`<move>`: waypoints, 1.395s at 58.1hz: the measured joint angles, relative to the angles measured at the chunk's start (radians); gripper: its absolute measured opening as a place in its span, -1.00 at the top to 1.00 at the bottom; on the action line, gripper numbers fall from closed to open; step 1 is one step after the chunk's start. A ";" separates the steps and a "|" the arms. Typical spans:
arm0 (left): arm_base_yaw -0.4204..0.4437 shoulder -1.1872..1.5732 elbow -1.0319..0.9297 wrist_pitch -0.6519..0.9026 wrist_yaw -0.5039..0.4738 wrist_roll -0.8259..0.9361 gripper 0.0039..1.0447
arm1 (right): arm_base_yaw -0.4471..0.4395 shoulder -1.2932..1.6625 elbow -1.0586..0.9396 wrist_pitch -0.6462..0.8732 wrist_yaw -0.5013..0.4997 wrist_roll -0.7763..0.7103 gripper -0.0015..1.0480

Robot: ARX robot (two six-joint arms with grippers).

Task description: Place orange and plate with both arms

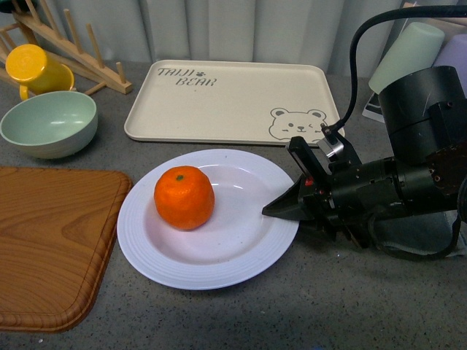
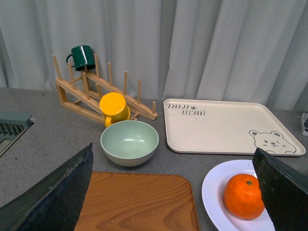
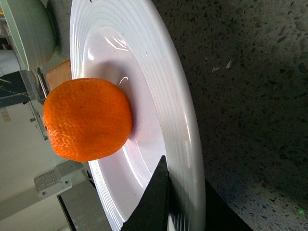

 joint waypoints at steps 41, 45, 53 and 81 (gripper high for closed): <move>0.000 0.000 0.000 0.000 0.000 0.000 -0.88 | 0.008 0.005 -0.005 0.536 0.158 0.357 0.93; 0.000 0.000 0.000 0.000 0.000 0.000 -0.88 | 0.030 0.017 0.039 0.523 0.187 0.390 0.93; 0.000 0.000 0.000 0.000 0.000 0.000 -0.88 | 0.078 0.061 0.142 0.500 0.265 0.461 0.93; 0.000 0.000 0.000 0.000 0.000 0.000 -0.88 | 0.179 0.272 0.521 0.335 0.480 0.635 0.93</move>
